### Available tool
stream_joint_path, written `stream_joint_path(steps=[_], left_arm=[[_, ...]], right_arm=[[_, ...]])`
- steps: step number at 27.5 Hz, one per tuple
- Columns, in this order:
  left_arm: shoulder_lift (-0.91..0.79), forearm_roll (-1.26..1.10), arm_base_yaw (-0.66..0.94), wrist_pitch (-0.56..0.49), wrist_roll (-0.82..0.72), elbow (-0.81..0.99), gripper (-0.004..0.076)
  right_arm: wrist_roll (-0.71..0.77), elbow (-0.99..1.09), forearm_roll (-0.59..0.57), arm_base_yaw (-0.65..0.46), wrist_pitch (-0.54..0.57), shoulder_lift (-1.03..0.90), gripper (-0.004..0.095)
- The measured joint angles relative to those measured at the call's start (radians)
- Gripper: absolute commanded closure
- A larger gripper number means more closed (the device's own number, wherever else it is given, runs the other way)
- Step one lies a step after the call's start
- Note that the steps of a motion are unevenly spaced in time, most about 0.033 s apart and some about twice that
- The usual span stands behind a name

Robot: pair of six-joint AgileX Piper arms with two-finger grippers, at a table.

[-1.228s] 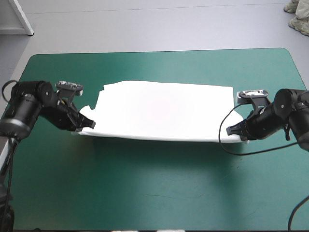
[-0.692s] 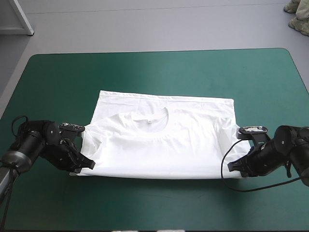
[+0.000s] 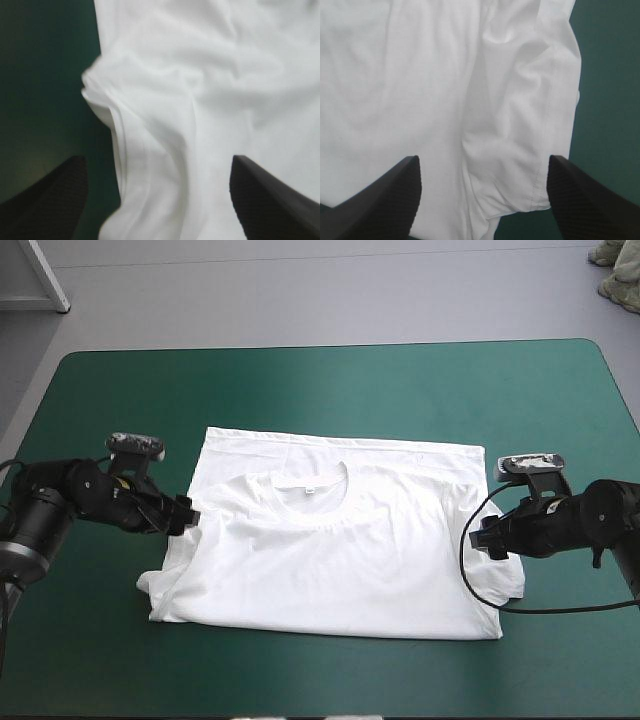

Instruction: Fold the cloth

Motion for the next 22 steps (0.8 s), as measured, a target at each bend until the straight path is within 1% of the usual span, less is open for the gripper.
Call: stream_joint_path(steps=[4, 7, 9, 12, 17, 19, 22], left_arm=[[-0.031, 0.04, 0.0, 0.038, 0.0, -0.163, 0.0147], [-0.062, 0.093, 0.0, 0.095, -0.02, -0.18, 0.0147], [-0.078, 0.114, 0.0, 0.145, -0.026, -0.18, 0.0147], [-0.097, 0.123, 0.001, 0.182, -0.029, -0.179, 0.0151], [-0.11, 0.126, 0.001, 0.178, -0.03, -0.172, 0.0151], [-0.11, 0.126, 0.001, 0.171, -0.032, -0.172, 0.0155], [-0.11, 0.126, 0.001, 0.162, -0.033, -0.171, 0.0167]], right_arm=[[0.0, -0.028, -0.001, 0.0, 0.032, 0.0, 0.0242], [0.008, -0.028, -0.032, 0.0, 0.082, -0.001, 0.0254], [0.028, -0.028, -0.071, 0.0, 0.089, -0.008, 0.0254], [0.063, -0.028, -0.121, 0.0, 0.066, -0.019, 0.0254], [0.118, -0.028, -0.202, -0.013, 0.01, 0.012, 0.0259], [0.122, -0.028, -0.202, -0.033, -0.012, 0.051, 0.026], [0.102, -0.028, -0.172, -0.058, -0.042, 0.122, 0.026]])
